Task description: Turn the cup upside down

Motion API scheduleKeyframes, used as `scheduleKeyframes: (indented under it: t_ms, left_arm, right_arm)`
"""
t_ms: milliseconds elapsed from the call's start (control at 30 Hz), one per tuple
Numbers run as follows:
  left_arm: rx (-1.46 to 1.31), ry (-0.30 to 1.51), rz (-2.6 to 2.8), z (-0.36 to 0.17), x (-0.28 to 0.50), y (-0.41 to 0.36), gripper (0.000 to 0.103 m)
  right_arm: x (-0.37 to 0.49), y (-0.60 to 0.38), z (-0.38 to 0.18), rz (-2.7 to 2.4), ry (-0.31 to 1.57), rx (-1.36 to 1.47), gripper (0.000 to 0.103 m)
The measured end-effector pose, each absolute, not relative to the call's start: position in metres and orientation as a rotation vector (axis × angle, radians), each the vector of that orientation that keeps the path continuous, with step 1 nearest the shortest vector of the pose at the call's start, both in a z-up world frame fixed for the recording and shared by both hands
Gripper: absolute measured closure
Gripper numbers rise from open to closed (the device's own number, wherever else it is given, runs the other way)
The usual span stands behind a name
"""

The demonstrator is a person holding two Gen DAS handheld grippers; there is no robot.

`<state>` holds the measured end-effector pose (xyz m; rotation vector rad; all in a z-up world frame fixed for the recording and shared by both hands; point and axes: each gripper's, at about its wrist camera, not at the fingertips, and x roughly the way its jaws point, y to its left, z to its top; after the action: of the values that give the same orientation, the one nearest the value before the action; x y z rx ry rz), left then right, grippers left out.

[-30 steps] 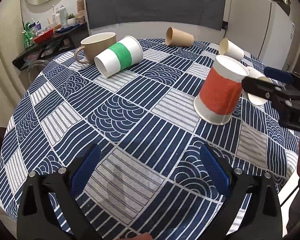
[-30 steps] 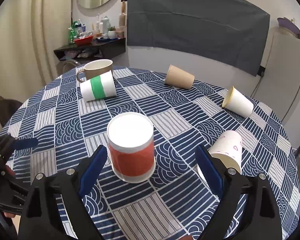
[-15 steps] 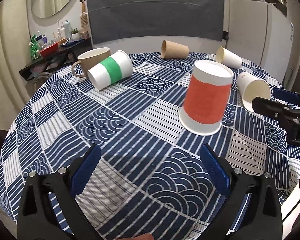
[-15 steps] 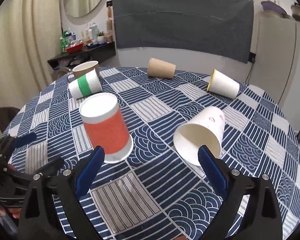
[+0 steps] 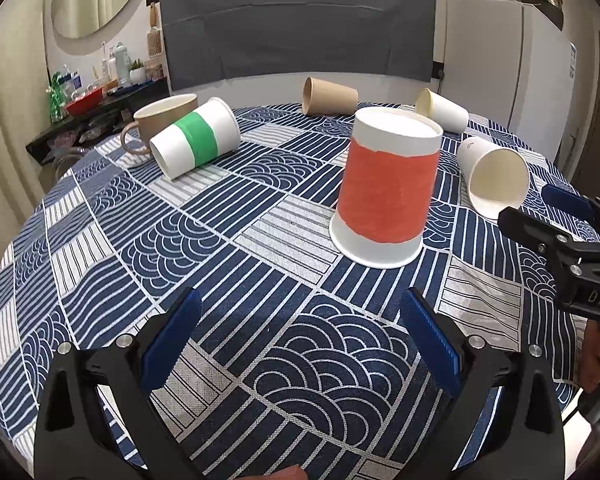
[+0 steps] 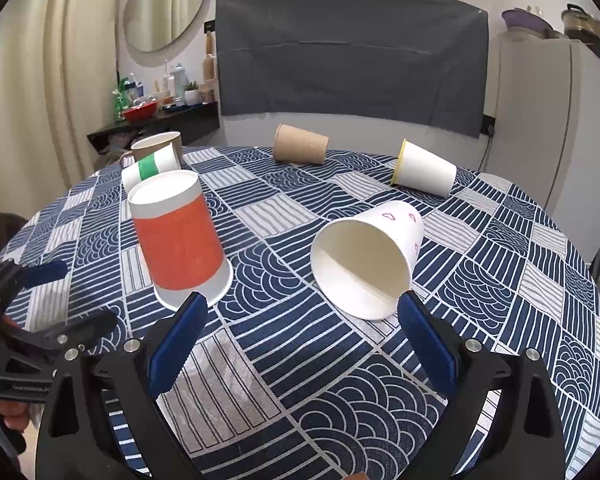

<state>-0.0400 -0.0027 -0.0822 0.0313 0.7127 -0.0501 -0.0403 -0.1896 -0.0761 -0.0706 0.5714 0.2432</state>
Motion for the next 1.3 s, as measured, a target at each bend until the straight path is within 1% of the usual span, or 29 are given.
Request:
scheduleKeyframes:
  t_ms: [167, 467, 700, 967, 1300]
  left_arm:
    - [-0.003, 0.703, -0.054, -0.084, -0.041, 0.002, 0.006]
    - [-0.071, 0.727, -0.068, -0.088, -0.038, 0.011, 0.006]
    - [-0.026, 0.726, -0.059, -0.088, -0.037, 0.005, 0.006]
    - [-0.052, 0.745, -0.067, -0.089, -0.036, 0.008, 0.006]
    - [-0.013, 0.765, -0.071, -0.091, -0.036, 0.002, 0.006]
  right_arm:
    - [-0.039, -0.190, -0.079, 0.269, 0.593, -0.053, 0.009]
    - [-0.044, -0.194, -0.078, 0.281, 0.566, -0.031, 0.009]
    - [-0.042, -0.194, -0.078, 0.278, 0.571, -0.031, 0.009]
    - [-0.045, -0.192, -0.078, 0.278, 0.563, -0.042, 0.009]
    - [-0.045, -0.192, -0.078, 0.291, 0.564, -0.045, 0.009]
